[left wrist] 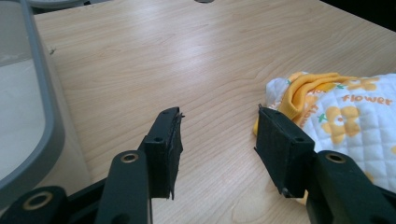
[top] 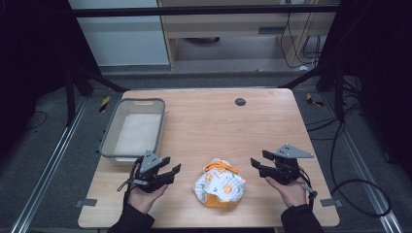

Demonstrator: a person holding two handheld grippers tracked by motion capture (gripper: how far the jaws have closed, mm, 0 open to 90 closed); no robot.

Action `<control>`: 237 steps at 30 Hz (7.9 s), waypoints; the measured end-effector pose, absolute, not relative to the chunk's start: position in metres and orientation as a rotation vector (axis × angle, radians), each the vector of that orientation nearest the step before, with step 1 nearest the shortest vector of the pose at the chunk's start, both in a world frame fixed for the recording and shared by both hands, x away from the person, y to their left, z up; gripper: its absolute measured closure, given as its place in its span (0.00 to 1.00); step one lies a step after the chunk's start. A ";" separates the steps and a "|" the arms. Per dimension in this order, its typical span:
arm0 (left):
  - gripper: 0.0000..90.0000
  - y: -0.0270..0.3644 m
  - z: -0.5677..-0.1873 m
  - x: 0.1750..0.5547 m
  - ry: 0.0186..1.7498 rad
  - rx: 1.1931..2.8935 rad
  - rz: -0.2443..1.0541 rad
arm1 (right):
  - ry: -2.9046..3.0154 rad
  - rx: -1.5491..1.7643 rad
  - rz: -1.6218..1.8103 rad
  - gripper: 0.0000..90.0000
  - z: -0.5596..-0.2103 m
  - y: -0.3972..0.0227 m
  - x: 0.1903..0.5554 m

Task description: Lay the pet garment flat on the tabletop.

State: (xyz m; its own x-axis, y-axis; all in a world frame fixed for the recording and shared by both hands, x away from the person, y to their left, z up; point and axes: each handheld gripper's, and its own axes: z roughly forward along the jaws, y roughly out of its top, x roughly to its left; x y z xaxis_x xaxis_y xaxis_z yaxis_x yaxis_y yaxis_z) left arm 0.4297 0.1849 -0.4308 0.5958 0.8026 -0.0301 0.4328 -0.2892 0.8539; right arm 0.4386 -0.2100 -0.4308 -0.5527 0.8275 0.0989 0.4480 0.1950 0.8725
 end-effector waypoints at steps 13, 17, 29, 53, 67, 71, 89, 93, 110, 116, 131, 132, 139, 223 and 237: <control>0.56 0.151 -0.436 0.445 0.930 2.000 0.482 | 2.121 1.178 1.327 0.49 -0.435 -0.196 0.445; 0.56 0.142 -0.441 0.448 0.910 2.020 0.465 | 2.138 1.173 1.325 0.50 -0.438 -0.192 0.447; 0.58 0.121 -0.450 0.454 0.847 2.073 0.420 | 2.205 1.133 1.302 0.52 -0.447 -0.177 0.447; 0.66 0.103 -0.475 0.465 0.804 2.168 0.358 | 2.357 1.086 1.246 0.59 -0.467 -0.160 0.448; 0.85 0.102 -0.478 0.467 0.809 2.189 0.294 | 2.401 1.077 1.211 0.73 -0.478 -0.153 0.455; 0.88 0.104 -0.477 0.468 0.823 2.180 0.274 | 2.406 1.078 1.213 0.79 -0.479 -0.153 0.457; 0.91 0.110 -0.447 0.454 0.787 2.103 0.290 | 2.287 1.066 1.298 0.96 -0.453 -0.165 0.448; 0.91 0.111 -0.441 0.451 0.779 2.090 0.295 | 2.269 1.055 1.327 0.96 -0.447 -0.168 0.446; 0.91 0.112 -0.413 0.439 0.786 2.020 0.360 | 2.190 1.007 1.395 0.97 -0.424 -0.169 0.439; 0.92 0.113 -0.403 0.440 0.788 2.003 0.395 | 2.168 0.994 1.400 0.97 -0.417 -0.167 0.442; 0.92 0.112 -0.383 0.469 0.858 1.890 0.504 | 1.986 1.024 1.474 0.97 -0.399 -0.155 0.471; 0.92 0.112 -0.382 0.472 0.860 1.890 0.519 | 1.975 1.028 1.476 0.96 -0.398 -0.154 0.473; 0.92 0.105 -0.377 0.495 0.907 1.827 0.561 | 1.885 1.068 1.463 0.96 -0.398 -0.148 0.497; 0.55 0.143 -0.471 0.434 0.973 2.112 0.457 | 2.306 1.073 1.202 0.58 -0.481 -0.166 0.418; 0.68 0.128 -0.488 0.442 1.008 2.190 0.412 | 2.357 1.079 1.171 0.63 -0.492 -0.150 0.425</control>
